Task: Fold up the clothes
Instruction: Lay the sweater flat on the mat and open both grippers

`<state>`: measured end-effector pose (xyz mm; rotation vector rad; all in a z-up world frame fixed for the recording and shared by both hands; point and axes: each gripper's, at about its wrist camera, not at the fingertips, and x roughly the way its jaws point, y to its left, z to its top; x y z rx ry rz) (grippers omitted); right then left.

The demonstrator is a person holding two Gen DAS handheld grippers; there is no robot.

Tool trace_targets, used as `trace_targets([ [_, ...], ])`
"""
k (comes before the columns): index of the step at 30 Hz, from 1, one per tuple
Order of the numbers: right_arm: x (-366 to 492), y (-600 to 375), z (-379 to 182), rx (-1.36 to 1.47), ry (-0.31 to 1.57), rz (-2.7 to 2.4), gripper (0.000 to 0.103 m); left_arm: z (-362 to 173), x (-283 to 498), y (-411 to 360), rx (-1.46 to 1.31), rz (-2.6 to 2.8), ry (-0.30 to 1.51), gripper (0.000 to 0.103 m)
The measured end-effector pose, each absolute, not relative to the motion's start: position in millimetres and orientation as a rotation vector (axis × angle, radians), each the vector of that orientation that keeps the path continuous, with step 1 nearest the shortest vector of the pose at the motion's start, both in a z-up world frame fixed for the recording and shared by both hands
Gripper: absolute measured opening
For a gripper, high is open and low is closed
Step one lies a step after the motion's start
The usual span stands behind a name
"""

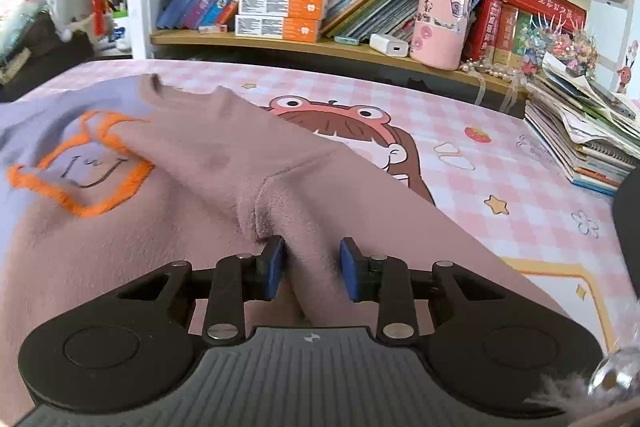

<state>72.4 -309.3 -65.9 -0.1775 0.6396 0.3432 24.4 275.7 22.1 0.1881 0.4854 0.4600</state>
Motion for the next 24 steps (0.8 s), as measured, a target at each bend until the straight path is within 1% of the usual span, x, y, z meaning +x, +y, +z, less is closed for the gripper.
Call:
trace_targets([
  [1,76,-309,-66,-0.180,0.644,0.336,0.028,19,23,273,0.195,0.478,0.490,0.014],
  [4,83,-305,-64,-0.193,0.657,0.320,0.028,18,8,247,0.225,0.472,0.441,0.015],
  [6,82,-303,-64,-0.212,0.657,0.319,0.029,23,-4,225,0.159,0.343,0.404,0.015],
  [8,75,-304,-58,-0.205,0.639,0.332,0.030,25,-13,203,-0.028,0.064,0.410,0.021],
  [9,71,-305,-54,-0.193,0.627,0.341,0.030,23,-14,194,-0.099,-0.043,0.433,0.027],
  [10,65,-307,-48,-0.171,0.614,0.356,0.030,20,-13,185,-0.151,-0.126,0.456,0.029],
  [11,59,-308,-43,-0.150,0.601,0.371,0.030,17,-11,175,-0.163,-0.165,0.483,0.030],
  [12,52,-310,-38,-0.129,0.590,0.387,0.030,14,-10,165,-0.153,-0.175,0.507,0.034],
  [13,45,-312,-35,-0.122,0.593,0.406,0.030,12,-9,159,-0.137,-0.169,0.521,0.041],
  [15,34,-315,-32,-0.120,0.609,0.431,0.030,7,-5,155,-0.112,-0.155,0.544,0.046],
  [21,33,-328,-49,-0.058,0.721,0.401,0.030,-8,13,161,-0.117,-0.120,0.610,0.046],
  [24,63,-331,-51,0.012,0.732,0.382,0.030,-13,25,165,-0.115,-0.113,0.626,0.046],
])
